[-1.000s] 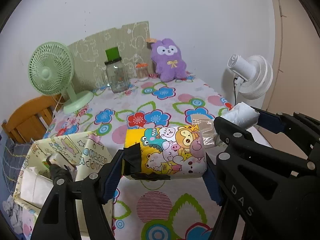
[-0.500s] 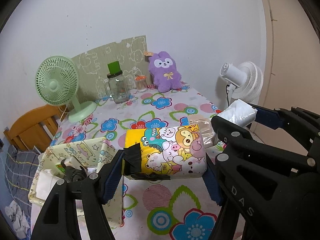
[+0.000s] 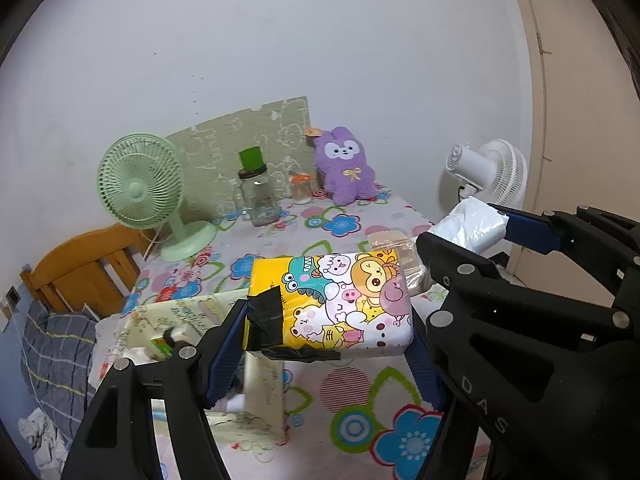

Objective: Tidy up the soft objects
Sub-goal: 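Carry the cartoon packet with the left tool while the right tool carries the white item over the box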

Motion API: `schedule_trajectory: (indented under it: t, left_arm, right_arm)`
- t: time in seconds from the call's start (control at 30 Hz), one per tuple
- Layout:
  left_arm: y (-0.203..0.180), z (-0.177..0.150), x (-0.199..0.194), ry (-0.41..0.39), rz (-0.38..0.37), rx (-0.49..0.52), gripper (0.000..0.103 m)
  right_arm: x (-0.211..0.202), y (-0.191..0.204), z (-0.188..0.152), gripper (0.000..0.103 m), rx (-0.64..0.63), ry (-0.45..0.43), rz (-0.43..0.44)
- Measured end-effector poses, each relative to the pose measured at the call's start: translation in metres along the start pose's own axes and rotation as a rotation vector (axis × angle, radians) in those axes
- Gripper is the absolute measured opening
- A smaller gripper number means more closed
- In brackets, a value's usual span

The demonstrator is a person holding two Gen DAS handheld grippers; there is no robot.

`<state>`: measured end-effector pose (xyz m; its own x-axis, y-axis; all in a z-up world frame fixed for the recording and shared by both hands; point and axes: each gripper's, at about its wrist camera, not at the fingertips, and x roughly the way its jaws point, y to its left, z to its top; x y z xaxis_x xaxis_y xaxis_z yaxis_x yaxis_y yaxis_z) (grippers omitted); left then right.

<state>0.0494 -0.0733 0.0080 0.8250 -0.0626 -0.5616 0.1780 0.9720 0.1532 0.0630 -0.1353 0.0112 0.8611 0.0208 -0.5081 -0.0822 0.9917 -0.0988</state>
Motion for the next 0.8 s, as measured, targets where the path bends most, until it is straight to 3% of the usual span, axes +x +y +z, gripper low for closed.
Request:
schedule_trajectory:
  t: [0.4,0.8]
  left_arm:
    - [0.038,-0.004,0.0,-0.017,0.05,-0.029,0.075]
    - [0.076,-0.018,0.018,0.018,0.08,-0.071,0.075]
  right_arm:
    - [0.003,0.037,0.013,0.047,-0.025,-0.023,0.017]
    - [0.028,0.074,0.014,0.047,-0.058,0.004,0.048]
